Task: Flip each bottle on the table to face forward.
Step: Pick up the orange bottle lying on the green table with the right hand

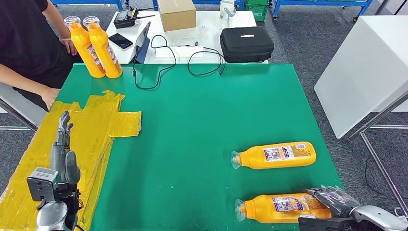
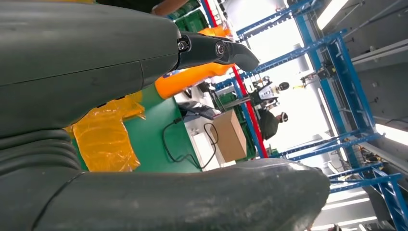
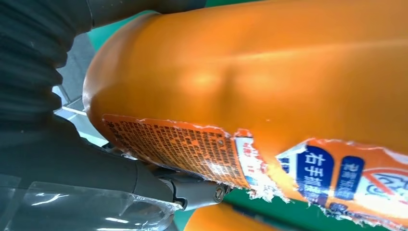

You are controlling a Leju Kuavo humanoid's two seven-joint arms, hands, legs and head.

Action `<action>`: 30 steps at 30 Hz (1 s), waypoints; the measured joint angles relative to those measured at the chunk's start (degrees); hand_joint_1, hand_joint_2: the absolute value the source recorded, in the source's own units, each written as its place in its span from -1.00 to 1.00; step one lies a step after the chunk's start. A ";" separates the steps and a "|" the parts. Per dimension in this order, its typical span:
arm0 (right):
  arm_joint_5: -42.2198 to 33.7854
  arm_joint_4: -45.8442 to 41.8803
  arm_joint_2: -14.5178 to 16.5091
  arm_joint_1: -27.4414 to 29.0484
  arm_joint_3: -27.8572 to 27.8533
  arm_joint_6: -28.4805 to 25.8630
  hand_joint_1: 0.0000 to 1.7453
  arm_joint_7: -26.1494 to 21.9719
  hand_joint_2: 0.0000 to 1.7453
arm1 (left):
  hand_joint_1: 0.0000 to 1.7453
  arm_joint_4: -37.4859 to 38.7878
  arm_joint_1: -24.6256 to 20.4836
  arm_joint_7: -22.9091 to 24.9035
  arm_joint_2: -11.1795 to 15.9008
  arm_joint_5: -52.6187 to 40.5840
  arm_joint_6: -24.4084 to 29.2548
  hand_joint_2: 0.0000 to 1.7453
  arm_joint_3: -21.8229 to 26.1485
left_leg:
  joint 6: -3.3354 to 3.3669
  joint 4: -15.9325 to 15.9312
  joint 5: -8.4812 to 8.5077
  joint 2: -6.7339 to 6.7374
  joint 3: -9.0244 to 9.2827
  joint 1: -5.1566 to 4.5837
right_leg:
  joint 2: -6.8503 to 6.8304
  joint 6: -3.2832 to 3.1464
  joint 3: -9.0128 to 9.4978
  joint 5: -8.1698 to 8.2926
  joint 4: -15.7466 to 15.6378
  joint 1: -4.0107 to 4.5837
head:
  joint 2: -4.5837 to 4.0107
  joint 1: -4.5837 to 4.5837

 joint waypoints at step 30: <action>-3.95 8.76 30.40 -8.31 -9.72 -8.41 1.00 -16.27 1.00 | -1.00 -2.56 2.99 1.71 -0.57 3.21 -4.16 -1.00 1.48 | 0.05 0.01 0.35 -0.35 -0.72 -0.01 | -0.25 0.05 -0.46 0.21 0.00 -0.02 | 0.00 -0.01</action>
